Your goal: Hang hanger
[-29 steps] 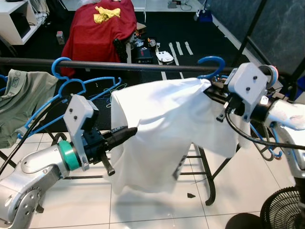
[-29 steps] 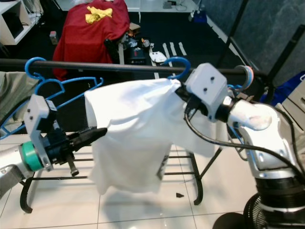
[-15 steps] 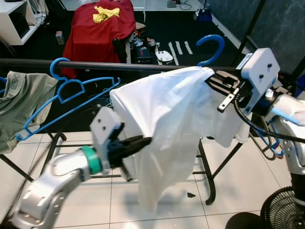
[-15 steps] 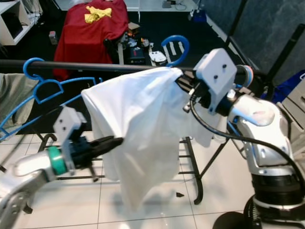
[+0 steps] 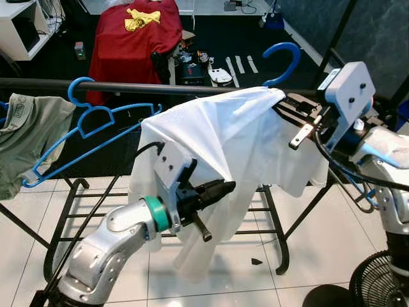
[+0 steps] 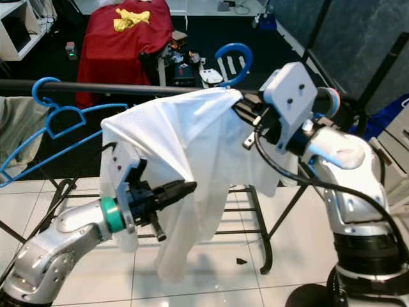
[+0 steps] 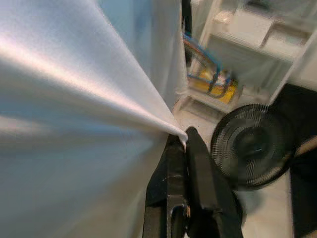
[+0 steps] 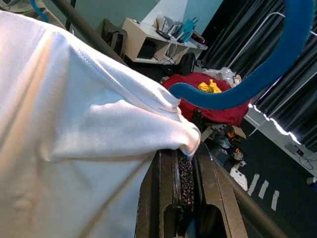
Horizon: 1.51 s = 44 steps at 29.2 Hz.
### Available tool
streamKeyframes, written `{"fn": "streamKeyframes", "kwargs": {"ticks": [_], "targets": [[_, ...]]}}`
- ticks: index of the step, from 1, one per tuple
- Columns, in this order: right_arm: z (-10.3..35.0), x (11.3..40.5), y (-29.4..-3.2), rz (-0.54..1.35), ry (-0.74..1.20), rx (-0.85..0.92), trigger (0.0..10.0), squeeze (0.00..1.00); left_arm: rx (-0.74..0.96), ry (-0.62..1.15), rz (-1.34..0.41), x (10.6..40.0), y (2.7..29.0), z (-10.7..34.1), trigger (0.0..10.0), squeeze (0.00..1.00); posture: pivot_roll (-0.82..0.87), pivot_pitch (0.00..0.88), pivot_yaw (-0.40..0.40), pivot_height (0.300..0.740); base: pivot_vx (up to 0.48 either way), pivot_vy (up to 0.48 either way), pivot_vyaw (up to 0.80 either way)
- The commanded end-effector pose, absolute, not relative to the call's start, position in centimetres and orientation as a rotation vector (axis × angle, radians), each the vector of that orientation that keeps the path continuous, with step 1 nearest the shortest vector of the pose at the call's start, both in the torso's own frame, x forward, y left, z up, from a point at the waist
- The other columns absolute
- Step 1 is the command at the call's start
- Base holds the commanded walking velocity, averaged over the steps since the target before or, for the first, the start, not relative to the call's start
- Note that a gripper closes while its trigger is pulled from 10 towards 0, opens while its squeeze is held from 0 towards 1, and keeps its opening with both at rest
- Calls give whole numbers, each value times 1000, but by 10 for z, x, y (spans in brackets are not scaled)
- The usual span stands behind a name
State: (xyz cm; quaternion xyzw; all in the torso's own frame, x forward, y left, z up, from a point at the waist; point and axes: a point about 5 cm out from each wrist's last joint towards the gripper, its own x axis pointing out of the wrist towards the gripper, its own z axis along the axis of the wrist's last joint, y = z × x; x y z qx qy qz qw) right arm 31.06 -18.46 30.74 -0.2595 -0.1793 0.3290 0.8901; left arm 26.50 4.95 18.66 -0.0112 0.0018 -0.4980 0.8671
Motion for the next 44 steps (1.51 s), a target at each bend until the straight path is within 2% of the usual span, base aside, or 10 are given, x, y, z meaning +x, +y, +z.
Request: {"fn": "streamKeyframes", "kwargs": {"ticks": [1, 14, 15, 18, 23, 24, 25, 34, 35, 44], "targets": [[321, 305, -180, 687, -444, -528, 0, 0, 72, 46, -1105, 257, 27, 171, 0, 0, -67, 36, 102, 740, 0, 0, 0], [321, 305, -180, 684, -444, -517, 0, 0, 47, 64, -1069, 263, 10, 170, 0, 0, -65, 39, 102, 740, 0, 0, 0], [321, 304, -180, 685, -445, -515, 0, 0, 51, 48, -1050, 267, 10, 172, 10000, 0, -65, 39, 102, 740, 0, 0, 0], [317, 302, -180, 710, -429, -515, 0, 0, 93, -124, -740, 297, 41, 195, 10000, 0, -64, 42, 106, 740, 0, 0, 0], [314, 299, -180, 730, -419, -513, 0, 0, 113, -162, -666, 304, 55, 203, 10000, 0, -62, 44, 107, 740, 0, 0, 0], [311, 297, -180, 745, -410, -510, 0, 0, 162, -207, -667, 303, 69, 212, 10000, 204, -58, 44, 107, 740, 0, 0, 0], [307, 296, -179, 755, -404, -505, 0, 0, 206, -226, -693, 300, 84, 218, 10000, 1000, -50, 44, 109, 740, 0, 0, 0], [296, 293, -178, 763, -386, -485, 0, 0, 295, -219, -780, 286, 117, 229, 10000, 1000, -39, 45, 117, 740, 0, 0, 0], [289, 292, -177, 753, -372, -466, 0, 0, 286, -177, -870, 276, 132, 234, 10000, 0, -37, 45, 118, 740, 0, 0, 0], [273, 279, -170, 799, -338, -480, 0, 0, 229, -180, -797, 291, 171, 257, 10000, 0, -51, 43, 122, 740, 0, 0, 0]]}}
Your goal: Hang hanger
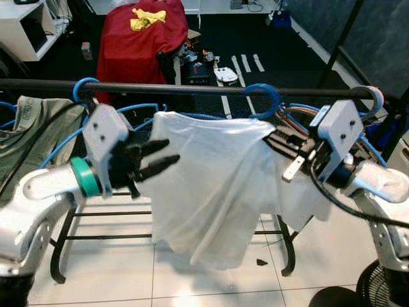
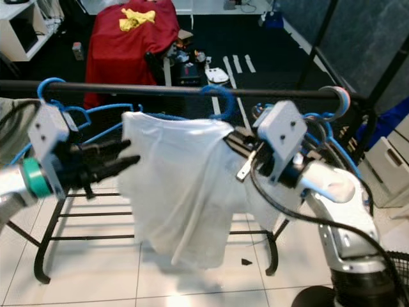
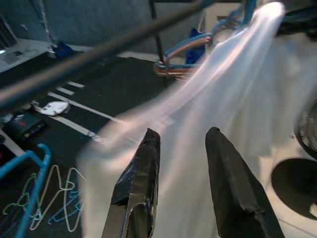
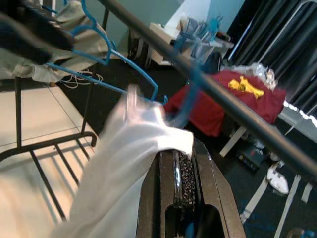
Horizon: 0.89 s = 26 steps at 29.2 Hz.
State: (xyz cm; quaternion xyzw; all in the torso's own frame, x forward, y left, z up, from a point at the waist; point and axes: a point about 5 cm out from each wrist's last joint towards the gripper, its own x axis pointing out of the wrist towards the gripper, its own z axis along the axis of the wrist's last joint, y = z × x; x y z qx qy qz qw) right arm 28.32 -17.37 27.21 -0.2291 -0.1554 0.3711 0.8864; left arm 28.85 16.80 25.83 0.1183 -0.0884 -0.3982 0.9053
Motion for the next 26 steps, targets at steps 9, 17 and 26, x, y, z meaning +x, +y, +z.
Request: {"fn": "streamKeyframes", "kwargs": {"ticks": [9, 17, 26], "targets": [[269, 274, -163, 843, -340, -507, 0, 0, 277, -189, -758, 291, 143, 242, 10000, 0, -52, 45, 117, 740, 0, 0, 0], [271, 275, -166, 809, -344, -507, 0, 0, 202, -186, -754, 292, 126, 237, 10000, 0, -54, 48, 119, 740, 0, 0, 0], [276, 278, -167, 774, -369, -520, 0, 0, 200, -163, -785, 288, 119, 230, 10000, 0, -52, 48, 120, 740, 0, 0, 0]]}}
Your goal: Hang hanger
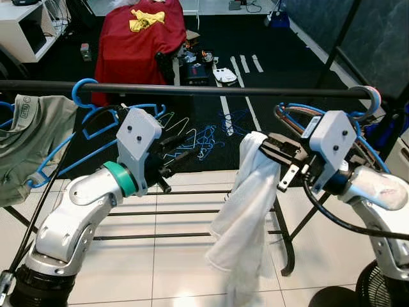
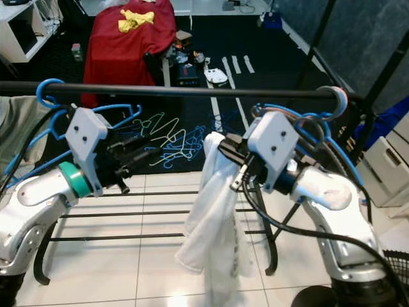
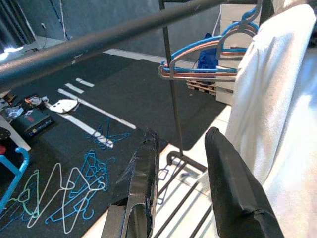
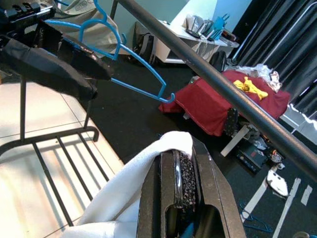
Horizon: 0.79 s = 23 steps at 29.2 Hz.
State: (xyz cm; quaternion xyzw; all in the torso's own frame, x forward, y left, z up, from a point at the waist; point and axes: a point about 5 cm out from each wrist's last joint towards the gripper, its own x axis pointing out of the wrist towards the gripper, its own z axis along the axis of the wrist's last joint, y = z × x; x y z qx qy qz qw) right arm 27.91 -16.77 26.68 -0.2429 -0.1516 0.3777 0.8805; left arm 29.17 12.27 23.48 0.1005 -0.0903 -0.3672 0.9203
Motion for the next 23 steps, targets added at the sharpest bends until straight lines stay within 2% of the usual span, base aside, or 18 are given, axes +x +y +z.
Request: {"fn": "streamKeyframes", "kwargs": {"ticks": [1, 5, 6, 10, 11, 13, 14, 17, 18, 19, 20, 21, 22, 23], "targets": [[276, 278, -167, 774, -369, -520, 0, 0, 200, -163, -785, 288, 119, 230, 10000, 0, -52, 48, 120, 740, 0, 0, 0], [278, 279, -166, 771, -378, -523, 0, 0, 186, -149, -814, 285, 117, 229, 10000, 0, -52, 48, 120, 740, 0, 0, 0], [281, 280, -164, 766, -390, -524, 0, 0, 182, -125, -898, 276, 113, 227, 10000, 0, -54, 48, 121, 740, 0, 0, 0], [282, 281, -162, 761, -398, -524, 0, 0, 180, -109, -957, 270, 110, 226, 10000, 0, -54, 48, 121, 740, 0, 0, 0], [284, 277, -154, 849, -408, -497, 0, 0, 182, -116, -919, 274, 108, 225, 10000, 180, -49, 49, 122, 740, 0, 0, 0], [284, 277, -154, 849, -408, -497, 0, 0, 182, -116, -919, 274, 108, 225, 10000, 180, -49, 49, 122, 740, 0, 0, 0], [284, 271, -147, 956, -396, -499, 0, 0, 206, -115, -861, 281, 110, 223, 10000, 1000, -54, 51, 121, 740, 0, 0, 0], [283, 265, -145, 1050, -371, -561, 0, 0, 259, -116, -799, 290, 119, 222, 10000, 1000, -60, 54, 124, 740, 0, 0, 0], [278, 261, -150, 1119, -326, -702, 0, 0, 314, -108, -752, 297, 133, 222, 10000, 1000, -63, 56, 125, 740, 0, 0, 0], [273, 263, -159, 1135, -285, -886, 0, 0, 367, -95, -745, 302, 148, 224, 10000, 0, -70, 56, 125, 740, 0, 0, 0], [273, 263, -159, 1135, -285, -886, 0, 0, 367, -95, -745, 302, 148, 224, 10000, 0, -70, 56, 125, 740, 0, 0, 0], [269, 264, -166, 1143, -254, -1011, 0, 0, 396, -87, -745, 303, 157, 226, 10000, 0, -70, 56, 125, 740, 0, 0, 0], [269, 264, -166, 1143, -254, -1011, 0, 0, 396, -87, -745, 303, 157, 226, 10000, 0, -70, 56, 125, 740, 0, 0, 0], [272, 268, -170, 1118, -260, -1086, 0, 0, 424, -64, -764, 304, 165, 226, 10000, 0, -72, 56, 130, 740, 0, 0, 0]]}}
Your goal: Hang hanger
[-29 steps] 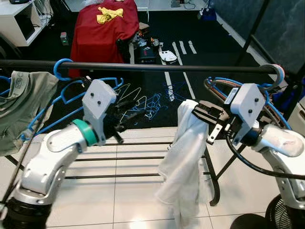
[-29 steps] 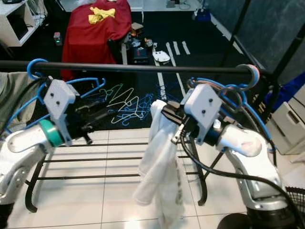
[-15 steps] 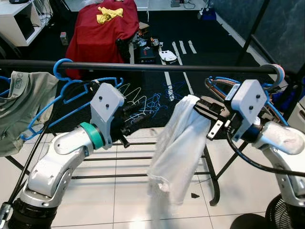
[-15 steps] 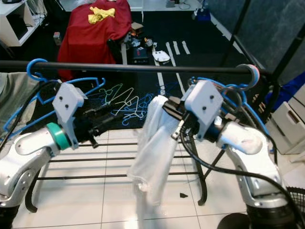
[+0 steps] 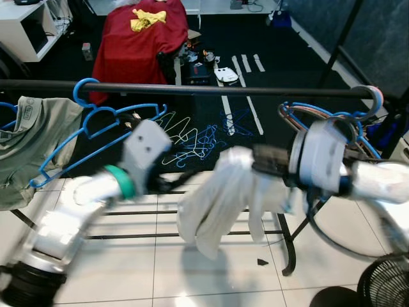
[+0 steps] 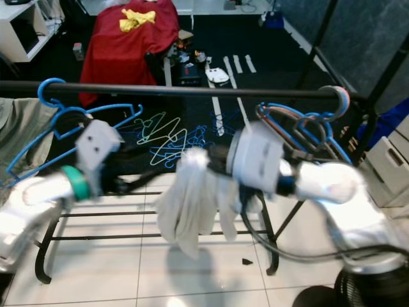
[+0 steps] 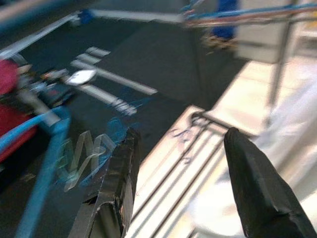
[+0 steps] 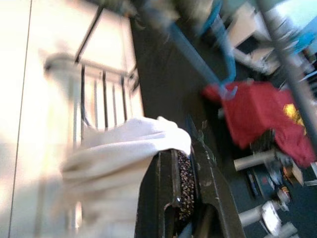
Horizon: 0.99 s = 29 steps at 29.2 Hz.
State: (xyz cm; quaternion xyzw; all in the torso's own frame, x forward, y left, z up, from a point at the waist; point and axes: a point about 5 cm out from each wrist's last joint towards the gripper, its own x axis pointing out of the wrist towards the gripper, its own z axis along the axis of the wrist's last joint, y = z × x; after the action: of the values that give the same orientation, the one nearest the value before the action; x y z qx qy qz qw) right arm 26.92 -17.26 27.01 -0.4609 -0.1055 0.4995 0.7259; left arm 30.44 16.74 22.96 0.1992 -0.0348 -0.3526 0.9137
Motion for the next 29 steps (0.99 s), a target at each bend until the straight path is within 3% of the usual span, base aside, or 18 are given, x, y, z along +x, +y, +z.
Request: {"fn": "streamKeyframes", "kwargs": {"ticks": [1, 7, 11, 23, 29], "targets": [[279, 273, -171, 1078, -292, -1112, 0, 0, 461, -33, -800, 301, 171, 223, 10000, 0, -72, 55, 133, 740, 0, 0, 0], [295, 281, -170, 1008, -361, -1106, 0, 0, 494, 35, -858, 296, 181, 217, 10000, 0, -70, 54, 140, 740, 0, 0, 0], [317, 284, -159, 914, -500, -996, 0, 0, 518, 213, -949, 276, 200, 193, 10000, 0, -56, 61, 140, 740, 0, 0, 0], [346, 277, -146, 934, -661, -948, 0, 0, 561, 331, -981, 270, 191, 154, 10000, 0, -62, 62, 136, 740, 0, 0, 0], [361, 272, -135, 975, -735, -910, 0, 0, 672, 351, -1018, 286, 181, 149, 10000, 0, -62, 63, 137, 740, 0, 0, 0]]}}
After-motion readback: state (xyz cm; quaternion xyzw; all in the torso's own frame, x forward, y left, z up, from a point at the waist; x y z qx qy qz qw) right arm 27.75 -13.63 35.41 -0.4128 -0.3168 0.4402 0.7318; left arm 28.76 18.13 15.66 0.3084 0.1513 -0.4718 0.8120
